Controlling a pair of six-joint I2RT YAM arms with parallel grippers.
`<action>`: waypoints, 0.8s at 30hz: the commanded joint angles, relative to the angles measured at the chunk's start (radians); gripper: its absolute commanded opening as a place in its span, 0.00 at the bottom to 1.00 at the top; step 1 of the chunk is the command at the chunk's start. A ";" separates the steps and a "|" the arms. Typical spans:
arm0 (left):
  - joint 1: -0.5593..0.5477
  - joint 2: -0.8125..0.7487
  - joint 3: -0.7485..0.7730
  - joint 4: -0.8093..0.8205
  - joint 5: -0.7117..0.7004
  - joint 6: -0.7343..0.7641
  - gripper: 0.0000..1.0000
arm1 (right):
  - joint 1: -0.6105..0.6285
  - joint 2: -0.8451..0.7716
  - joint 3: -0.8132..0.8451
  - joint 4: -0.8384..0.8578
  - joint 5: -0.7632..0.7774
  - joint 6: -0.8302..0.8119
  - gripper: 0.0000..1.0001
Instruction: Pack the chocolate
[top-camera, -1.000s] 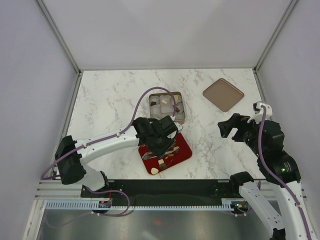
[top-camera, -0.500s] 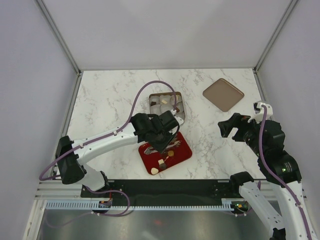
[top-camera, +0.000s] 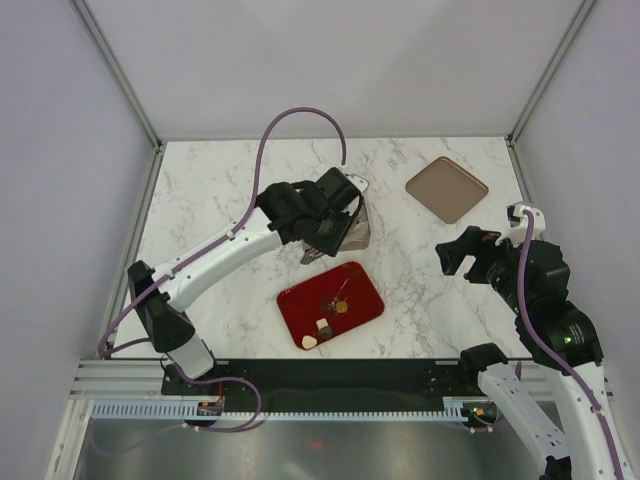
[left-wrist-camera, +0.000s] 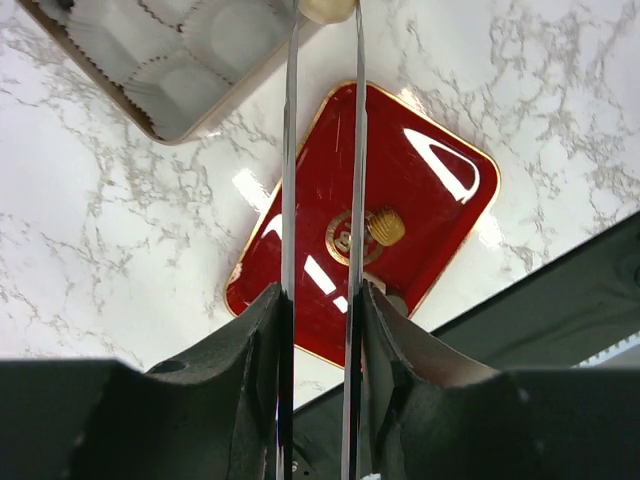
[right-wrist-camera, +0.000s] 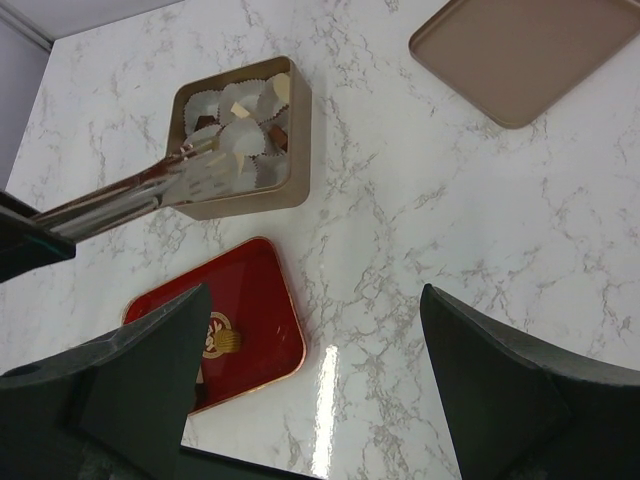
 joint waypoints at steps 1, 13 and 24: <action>0.065 0.035 0.078 -0.003 -0.023 0.043 0.40 | -0.002 -0.011 -0.003 0.022 -0.003 0.010 0.94; 0.220 0.133 0.056 0.094 0.054 0.080 0.40 | -0.001 -0.010 -0.015 0.041 -0.029 0.013 0.94; 0.263 0.213 0.052 0.137 0.061 0.096 0.41 | -0.002 -0.004 -0.009 0.039 -0.012 0.004 0.94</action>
